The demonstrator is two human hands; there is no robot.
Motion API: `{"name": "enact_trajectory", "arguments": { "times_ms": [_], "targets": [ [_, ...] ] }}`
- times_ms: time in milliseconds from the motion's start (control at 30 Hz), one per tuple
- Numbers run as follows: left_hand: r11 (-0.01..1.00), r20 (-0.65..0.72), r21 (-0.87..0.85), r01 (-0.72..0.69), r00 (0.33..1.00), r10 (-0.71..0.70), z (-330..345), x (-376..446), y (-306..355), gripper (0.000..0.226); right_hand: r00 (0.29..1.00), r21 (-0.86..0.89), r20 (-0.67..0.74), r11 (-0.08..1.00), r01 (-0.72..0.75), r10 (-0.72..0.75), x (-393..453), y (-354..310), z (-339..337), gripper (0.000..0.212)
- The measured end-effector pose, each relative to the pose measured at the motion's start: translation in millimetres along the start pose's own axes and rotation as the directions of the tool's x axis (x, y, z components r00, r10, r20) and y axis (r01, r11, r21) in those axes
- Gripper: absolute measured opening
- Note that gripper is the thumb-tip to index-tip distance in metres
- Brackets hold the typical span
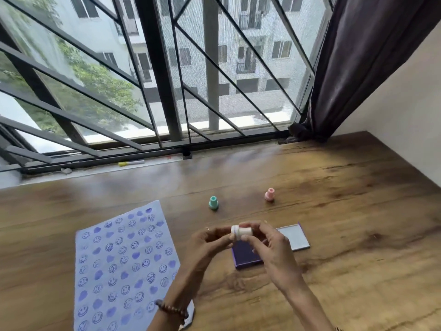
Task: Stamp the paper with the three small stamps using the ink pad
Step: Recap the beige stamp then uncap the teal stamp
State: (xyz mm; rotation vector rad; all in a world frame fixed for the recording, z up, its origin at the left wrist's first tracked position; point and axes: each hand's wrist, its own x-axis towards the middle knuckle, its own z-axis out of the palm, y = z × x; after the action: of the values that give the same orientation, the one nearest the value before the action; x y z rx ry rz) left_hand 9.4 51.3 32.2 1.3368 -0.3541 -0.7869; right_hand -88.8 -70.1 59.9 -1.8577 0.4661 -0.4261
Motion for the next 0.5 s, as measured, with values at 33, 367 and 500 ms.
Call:
{"name": "enact_trajectory", "arguments": {
  "times_ms": [33,367,500],
  "targets": [
    [1.000,0.011,-0.015,0.016,1.000,-0.015,0.1,1.6,0.5,0.035,1.000,-0.009,-0.005,1.000,0.008,-0.008,2.1,0.7,-0.2,0.020],
    [0.974,0.006,-0.216,0.070,0.997,-0.071,2.2,19.9,-3.5,0.038,0.991,0.093,0.031,0.987,-0.134,0.132,27.5,6.0,4.3,0.034],
    [0.938,-0.046,-0.328,0.111,0.990,-0.133,7.6,25.1,-11.6,0.036,0.974,0.099,0.070,0.970,-0.221,0.215,33.1,18.9,3.5,0.027]
  ]
}}
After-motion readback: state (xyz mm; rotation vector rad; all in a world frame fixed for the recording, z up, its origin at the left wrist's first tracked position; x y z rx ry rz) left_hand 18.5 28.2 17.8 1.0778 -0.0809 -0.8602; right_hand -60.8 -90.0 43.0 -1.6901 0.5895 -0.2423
